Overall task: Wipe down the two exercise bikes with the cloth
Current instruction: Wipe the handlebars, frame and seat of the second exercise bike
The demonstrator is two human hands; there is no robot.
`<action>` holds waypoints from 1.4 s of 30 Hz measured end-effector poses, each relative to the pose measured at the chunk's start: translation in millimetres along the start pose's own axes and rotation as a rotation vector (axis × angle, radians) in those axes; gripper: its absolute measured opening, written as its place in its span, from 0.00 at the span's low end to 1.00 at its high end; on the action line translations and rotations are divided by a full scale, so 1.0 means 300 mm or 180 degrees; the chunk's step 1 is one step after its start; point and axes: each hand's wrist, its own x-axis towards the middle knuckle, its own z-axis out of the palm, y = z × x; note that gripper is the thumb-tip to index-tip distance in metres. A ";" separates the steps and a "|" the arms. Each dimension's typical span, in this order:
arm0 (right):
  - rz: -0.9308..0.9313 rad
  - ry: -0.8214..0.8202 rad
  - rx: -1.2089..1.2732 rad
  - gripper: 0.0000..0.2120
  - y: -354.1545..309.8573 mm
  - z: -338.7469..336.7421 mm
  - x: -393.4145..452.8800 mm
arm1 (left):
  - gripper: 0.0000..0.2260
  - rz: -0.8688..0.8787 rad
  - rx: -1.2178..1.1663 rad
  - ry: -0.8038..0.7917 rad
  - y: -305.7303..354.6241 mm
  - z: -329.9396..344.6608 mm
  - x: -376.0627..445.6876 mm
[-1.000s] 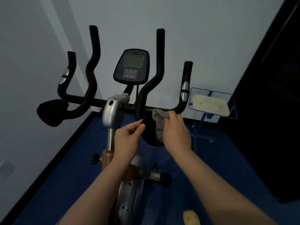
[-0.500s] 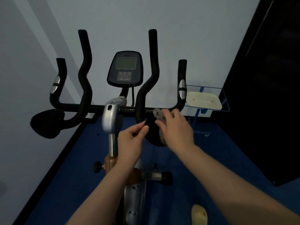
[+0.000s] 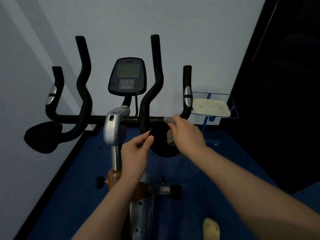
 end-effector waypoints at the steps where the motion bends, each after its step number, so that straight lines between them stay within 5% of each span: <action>1: 0.0064 -0.0144 0.0188 0.14 0.003 -0.019 0.023 | 0.10 0.0007 -0.0008 -0.0003 0.004 0.000 -0.001; 5: 0.0274 0.0471 0.0236 0.13 -0.034 0.020 -0.061 | 0.10 0.0028 0.0026 0.0026 0.012 0.001 -0.004; 8: 0.0124 0.0696 -0.0120 0.23 -0.061 0.073 -0.175 | 0.10 0.0033 0.0075 0.0050 0.002 0.001 -0.006; 11: -0.0241 0.0151 -0.0076 0.19 -0.001 0.010 -0.105 | 0.11 0.0040 0.0092 0.0017 0.005 -0.001 -0.007; 14: -0.0300 -0.0587 0.0910 0.12 0.057 -0.064 -0.027 | 0.11 0.0041 0.0023 0.0028 0.009 0.003 -0.007; 17: 0.0219 0.0512 0.1169 0.13 -0.006 0.026 -0.113 | 0.10 0.0038 0.0021 0.0076 0.007 0.009 -0.011; 20: 0.0702 0.1119 0.1210 0.27 -0.115 0.143 -0.227 | 0.10 0.0039 0.0012 0.0102 -0.001 0.012 -0.013; 27: -0.0251 0.0196 0.0865 0.20 0.051 0.014 -0.158 | 0.10 0.0031 -0.0028 0.0043 0.000 0.006 -0.008; 30: 0.0091 0.0668 0.1477 0.19 0.007 0.050 -0.181 | 0.10 0.0041 -0.0044 0.0077 0.001 0.009 -0.012; 34: 0.0713 0.1223 0.2036 0.30 -0.117 0.161 -0.242 | 0.10 0.0012 -0.0096 0.0038 0.002 0.005 -0.010; 40: -0.0367 0.0137 0.0847 0.29 0.063 0.039 -0.182 | 0.10 0.0034 -0.0097 -0.0005 -0.007 -0.001 -0.005; 42: -0.0298 0.0278 0.1092 0.25 0.055 0.034 -0.185 | 0.10 0.0052 -0.0129 0.0017 -0.007 0.003 -0.007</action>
